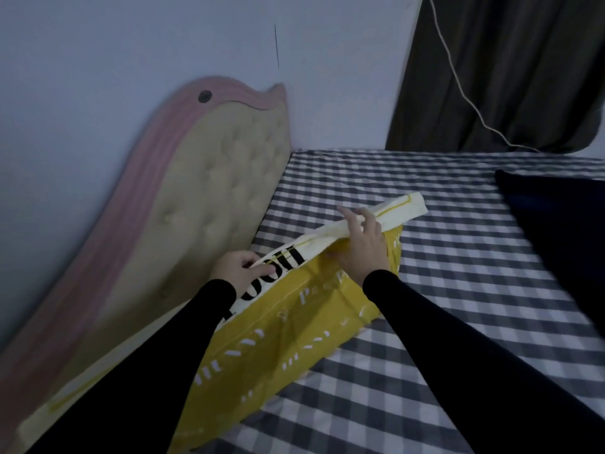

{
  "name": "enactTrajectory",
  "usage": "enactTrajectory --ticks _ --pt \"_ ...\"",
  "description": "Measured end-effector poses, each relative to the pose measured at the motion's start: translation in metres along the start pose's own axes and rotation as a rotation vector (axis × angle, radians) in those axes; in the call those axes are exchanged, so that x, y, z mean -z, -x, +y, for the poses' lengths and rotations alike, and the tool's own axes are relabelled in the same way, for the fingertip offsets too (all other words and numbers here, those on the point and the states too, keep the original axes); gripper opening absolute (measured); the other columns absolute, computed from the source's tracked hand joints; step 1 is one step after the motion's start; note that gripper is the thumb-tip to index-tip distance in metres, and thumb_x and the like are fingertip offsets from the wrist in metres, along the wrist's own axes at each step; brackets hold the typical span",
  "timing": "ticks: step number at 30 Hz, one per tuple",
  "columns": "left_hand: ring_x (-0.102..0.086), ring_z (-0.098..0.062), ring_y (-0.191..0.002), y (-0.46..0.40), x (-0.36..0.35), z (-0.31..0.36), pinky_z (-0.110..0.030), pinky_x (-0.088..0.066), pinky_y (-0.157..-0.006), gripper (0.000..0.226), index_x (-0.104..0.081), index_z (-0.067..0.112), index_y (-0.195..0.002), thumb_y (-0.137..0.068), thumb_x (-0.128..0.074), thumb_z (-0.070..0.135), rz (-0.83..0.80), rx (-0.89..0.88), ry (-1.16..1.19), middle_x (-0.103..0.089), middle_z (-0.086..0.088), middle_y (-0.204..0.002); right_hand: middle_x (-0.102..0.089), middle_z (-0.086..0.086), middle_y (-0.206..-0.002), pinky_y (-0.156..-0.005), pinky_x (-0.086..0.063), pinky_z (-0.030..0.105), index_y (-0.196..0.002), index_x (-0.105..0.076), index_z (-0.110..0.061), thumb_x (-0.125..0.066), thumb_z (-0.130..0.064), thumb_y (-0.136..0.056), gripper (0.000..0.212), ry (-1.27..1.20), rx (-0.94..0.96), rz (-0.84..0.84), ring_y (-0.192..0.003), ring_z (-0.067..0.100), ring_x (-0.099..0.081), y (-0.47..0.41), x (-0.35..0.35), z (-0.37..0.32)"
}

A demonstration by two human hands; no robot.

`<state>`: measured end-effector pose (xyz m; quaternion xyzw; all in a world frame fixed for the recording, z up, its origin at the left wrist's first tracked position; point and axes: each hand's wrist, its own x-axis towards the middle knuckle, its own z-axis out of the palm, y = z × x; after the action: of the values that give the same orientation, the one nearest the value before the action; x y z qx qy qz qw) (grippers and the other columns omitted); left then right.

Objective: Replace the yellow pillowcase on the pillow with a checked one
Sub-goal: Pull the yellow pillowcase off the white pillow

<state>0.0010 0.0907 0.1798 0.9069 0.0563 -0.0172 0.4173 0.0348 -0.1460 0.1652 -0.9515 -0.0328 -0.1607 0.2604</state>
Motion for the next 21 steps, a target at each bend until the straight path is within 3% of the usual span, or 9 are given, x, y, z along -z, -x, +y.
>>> enactTrajectory --ticks 2,4,6,9,11,13,16,18,21 --pt "-0.049 -0.005 -0.047 -0.002 -0.006 0.004 -0.018 -0.034 -0.043 0.029 -0.069 0.015 -0.075 -0.076 -0.076 0.043 -0.041 -0.024 -0.004 -0.058 0.014 -0.056 -0.026 0.001 -0.152 -0.108 -0.026 0.05 -0.131 -0.05 -0.037 -0.061 -0.03 -0.087 0.046 0.259 0.071 -0.164 -0.14 0.028 -0.019 -0.012 0.001 0.005" --pt "-0.063 -0.009 -0.066 -0.003 -0.019 0.018 -0.02 -0.045 -0.054 0.03 -0.067 0.028 -0.088 -0.068 -0.08 0.048 -0.114 -0.029 -0.002 -0.068 0.011 -0.078 -0.05 -0.005 -0.138 -0.104 -0.03 0.046 -0.117 -0.061 -0.037 -0.046 -0.014 -0.091 0.038 0.343 0.111 -0.271 -0.13 0.023 -0.038 -0.024 0.004 0.007" --pt "-0.064 -0.01 -0.077 -0.009 -0.04 0.037 -0.027 -0.051 -0.064 0.054 -0.061 0.033 -0.102 -0.058 -0.082 0.056 -0.175 -0.066 -0.102 -0.068 0.012 -0.091 -0.065 -0.003 -0.118 -0.094 -0.043 0.037 -0.108 -0.067 -0.03 -0.042 -0.005 -0.088 0.041 0.204 0.037 -0.323 -0.108 0.02 -0.057 -0.033 0.011 0.01" --pt "-0.058 -0.011 -0.097 -0.02 -0.076 0.066 -0.033 -0.049 -0.083 0.076 -0.055 0.033 -0.12 -0.054 -0.08 0.062 -0.151 -0.158 -0.279 -0.06 0.014 -0.108 -0.067 0.0 -0.111 -0.084 -0.05 0.029 -0.102 -0.07 -0.023 -0.048 -0.004 -0.088 0.033 0.073 -0.025 -0.431 -0.098 0.017 -0.06 -0.046 0.028 0.024" --pt "-0.057 -0.009 -0.1 -0.026 -0.093 0.078 -0.031 -0.048 -0.085 0.071 -0.057 0.031 -0.121 -0.059 -0.081 0.056 -0.151 -0.159 -0.222 -0.058 0.015 -0.107 -0.065 -0.005 -0.114 -0.083 -0.045 0.023 -0.105 -0.07 -0.025 -0.062 -0.014 -0.087 0.023 0.097 -0.026 -0.484 -0.103 0.014 -0.058 -0.055 0.04 0.039" --pt "-0.062 -0.008 -0.089 -0.032 -0.104 0.08 -0.031 -0.052 -0.078 0.049 -0.066 0.029 -0.109 -0.067 -0.078 0.051 -0.159 -0.153 -0.153 -0.064 0.015 -0.095 -0.064 -0.007 -0.111 -0.083 -0.04 0.021 -0.107 -0.07 -0.026 -0.073 -0.025 -0.081 0.027 0.074 -0.052 -0.543 -0.103 0.011 -0.055 -0.063 0.051 0.057" --pt "-0.065 -0.021 -0.072 -0.045 -0.112 0.073 -0.041 -0.052 -0.069 0.04 -0.071 0.015 -0.089 -0.082 -0.063 0.053 -0.152 -0.178 -0.128 -0.07 -0.008 -0.081 -0.061 -0.008 -0.101 -0.078 -0.04 0.023 -0.103 -0.07 -0.026 -0.074 -0.037 -0.078 0.028 0.017 -0.103 -0.578 -0.097 0.01 -0.052 -0.072 0.063 0.079" --pt "-0.065 -0.024 -0.074 -0.054 -0.116 0.07 -0.042 -0.051 -0.07 0.049 -0.07 0.007 -0.089 -0.089 -0.054 0.053 -0.172 -0.182 -0.11 -0.07 -0.014 -0.083 -0.06 -0.009 -0.1 -0.078 -0.042 0.025 -0.103 -0.069 -0.027 -0.071 -0.037 -0.082 0.024 -0.065 -0.115 -0.519 -0.097 0.011 -0.054 -0.074 0.064 0.093" --pt "-0.062 -0.02 -0.076 -0.067 -0.116 0.066 -0.029 -0.046 -0.066 0.052 -0.07 0.003 -0.088 -0.096 -0.045 0.047 -0.17 -0.128 -0.115 -0.07 -0.013 -0.086 -0.063 -0.006 -0.1 -0.086 -0.048 0.033 -0.104 -0.063 -0.023 -0.06 -0.023 -0.091 0.014 -0.13 0.027 -0.307 -0.097 0.016 -0.059 -0.07 0.055 0.107"
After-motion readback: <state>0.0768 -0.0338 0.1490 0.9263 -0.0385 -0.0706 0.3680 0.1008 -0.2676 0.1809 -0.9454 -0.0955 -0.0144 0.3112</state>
